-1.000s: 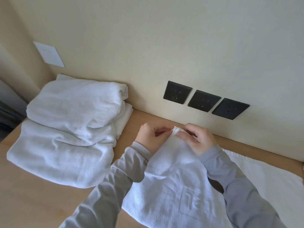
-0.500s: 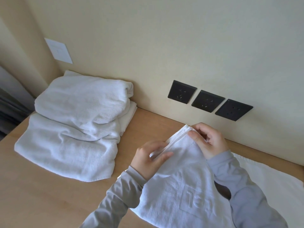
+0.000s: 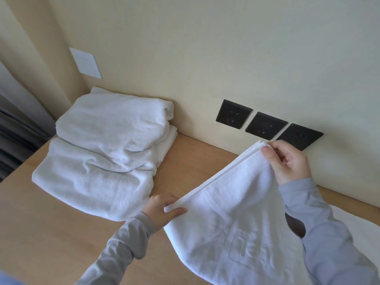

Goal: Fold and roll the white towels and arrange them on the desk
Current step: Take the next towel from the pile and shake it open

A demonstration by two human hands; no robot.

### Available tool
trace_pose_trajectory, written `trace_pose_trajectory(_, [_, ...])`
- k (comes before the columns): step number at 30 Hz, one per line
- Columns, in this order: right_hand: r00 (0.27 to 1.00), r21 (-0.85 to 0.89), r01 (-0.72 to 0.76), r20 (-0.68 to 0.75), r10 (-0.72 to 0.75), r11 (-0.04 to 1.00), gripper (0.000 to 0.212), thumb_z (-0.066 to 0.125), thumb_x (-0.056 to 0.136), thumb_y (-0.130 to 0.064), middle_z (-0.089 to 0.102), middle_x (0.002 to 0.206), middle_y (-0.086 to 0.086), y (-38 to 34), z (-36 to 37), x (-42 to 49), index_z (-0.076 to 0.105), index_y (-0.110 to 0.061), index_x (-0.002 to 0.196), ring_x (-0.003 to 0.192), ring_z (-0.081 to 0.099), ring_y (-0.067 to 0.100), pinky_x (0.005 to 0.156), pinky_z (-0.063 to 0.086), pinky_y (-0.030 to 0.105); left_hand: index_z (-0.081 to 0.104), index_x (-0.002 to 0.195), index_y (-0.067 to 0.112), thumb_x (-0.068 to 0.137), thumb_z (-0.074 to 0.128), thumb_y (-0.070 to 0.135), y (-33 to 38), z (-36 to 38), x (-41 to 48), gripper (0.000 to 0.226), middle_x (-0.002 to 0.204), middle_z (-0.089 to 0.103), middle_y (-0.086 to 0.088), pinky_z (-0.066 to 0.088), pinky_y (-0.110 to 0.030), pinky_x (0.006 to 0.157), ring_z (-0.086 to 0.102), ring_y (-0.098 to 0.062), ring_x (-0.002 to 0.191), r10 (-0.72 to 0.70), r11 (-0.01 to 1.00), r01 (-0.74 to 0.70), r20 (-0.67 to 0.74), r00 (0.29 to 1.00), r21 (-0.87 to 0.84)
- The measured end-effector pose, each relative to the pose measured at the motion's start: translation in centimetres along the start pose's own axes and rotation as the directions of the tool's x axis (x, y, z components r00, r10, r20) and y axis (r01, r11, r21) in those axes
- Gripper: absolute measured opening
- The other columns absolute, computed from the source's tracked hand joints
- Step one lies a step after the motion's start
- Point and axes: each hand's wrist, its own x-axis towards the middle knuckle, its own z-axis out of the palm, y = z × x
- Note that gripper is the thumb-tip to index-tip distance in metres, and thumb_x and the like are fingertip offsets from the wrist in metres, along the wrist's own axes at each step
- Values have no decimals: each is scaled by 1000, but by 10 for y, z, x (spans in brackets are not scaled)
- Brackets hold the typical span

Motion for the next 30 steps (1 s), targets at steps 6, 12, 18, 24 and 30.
trace_pose_trajectory(6, [999,-42,2,-40,-3,999,20,61,88,-12,45,56,-6,0,9,6,57,-19,70,52,38,0,50,31,12,67,71,46,76,75,38,-9,-8,-15,13,87,60,30,42,-15,79,55,1,85,-88,995,91,82,993,-45])
trace_pose_trajectory(12, [994,-65,-31,-109,24,997,14,61,89,-15,47,61,7,3,4,17,60,-6,78,58,39,6,54,33,18,78,80,31,68,83,18,-3,0,-29,19,107,67,18,45,-20,91,60,-4,103,-44,946,30,-37,998,-322])
trace_pose_trajectory(18, [984,-75,-62,-169,49,995,15,60,90,-19,52,62,2,7,-11,25,62,-7,82,55,42,0,53,36,12,77,85,27,65,84,32,-11,-1,-36,21,102,65,16,45,-19,87,59,0,95,-106,990,99,-68,992,-100])
trace_pose_trajectory(24, [991,-115,-67,-122,53,991,14,59,89,-15,51,66,11,7,-7,20,59,-6,78,61,41,15,57,35,27,70,74,4,65,81,45,-25,-13,-36,43,74,67,-7,46,-25,70,59,-18,71,-109,994,110,-156,982,-1])
trace_pose_trajectory(30, [988,-108,-53,-150,36,993,17,57,91,-15,51,69,15,1,-15,20,58,-2,80,63,41,19,59,34,29,65,65,27,68,82,17,-17,-21,-21,20,63,62,9,42,-7,63,58,1,63,-81,996,67,-273,959,-59])
